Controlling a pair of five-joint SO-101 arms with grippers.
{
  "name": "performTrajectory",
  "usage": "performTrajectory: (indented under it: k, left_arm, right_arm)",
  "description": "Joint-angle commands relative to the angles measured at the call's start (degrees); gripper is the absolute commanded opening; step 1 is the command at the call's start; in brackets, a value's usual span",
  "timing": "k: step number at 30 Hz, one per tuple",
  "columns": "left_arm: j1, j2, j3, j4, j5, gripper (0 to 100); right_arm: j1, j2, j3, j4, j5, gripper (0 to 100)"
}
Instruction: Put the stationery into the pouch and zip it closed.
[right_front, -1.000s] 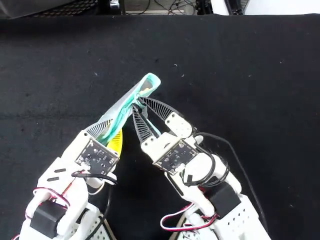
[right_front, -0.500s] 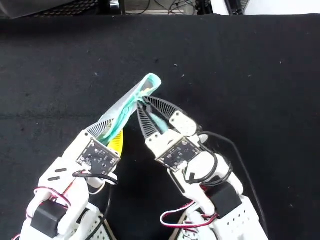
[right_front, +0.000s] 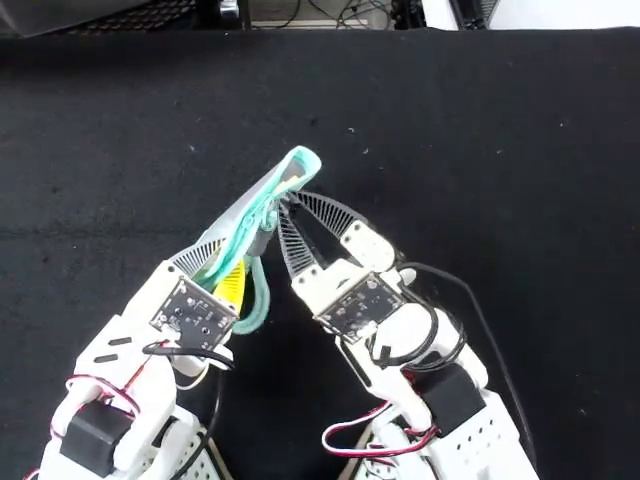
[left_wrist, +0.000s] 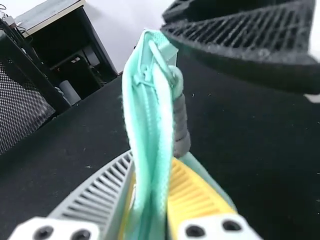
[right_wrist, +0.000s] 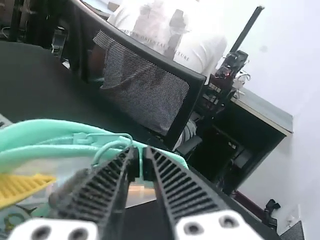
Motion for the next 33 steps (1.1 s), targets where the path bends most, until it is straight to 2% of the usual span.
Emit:
performTrajectory:
  k: [1,7,15,20,28,33]
  left_arm:
    - [-0.40,0.09,0.48,0.62,0.53,3]
    - [-0.40,0.09,0.48,0.62,0.53,3]
    - [-0.40,0.09,0.48,0.62,0.53,3]
    - [-0.40,0.09,0.48,0.62,0.53,3]
    - [-0.40,0.09,0.48,0.62,0.53,3]
    - [-0.40,0.09,0.48,0.70,0.53,3]
  right_arm:
    - [-1.49,-0.66,-1.10,2.90,0.09,9.3]
    - [-7.38,-0.13,-1.10,4.92,0.09,9.0]
    - [-7.65,-0.13,-0.84,2.81,-0.44,9.1]
    - [-7.74,-0.13,-1.10,2.73,-5.71,9.3]
    - [-7.38,0.48,-0.66,-0.88,-5.80,9.3]
    - [-7.65,6.37,-2.51,-2.64,-5.89,9.3]
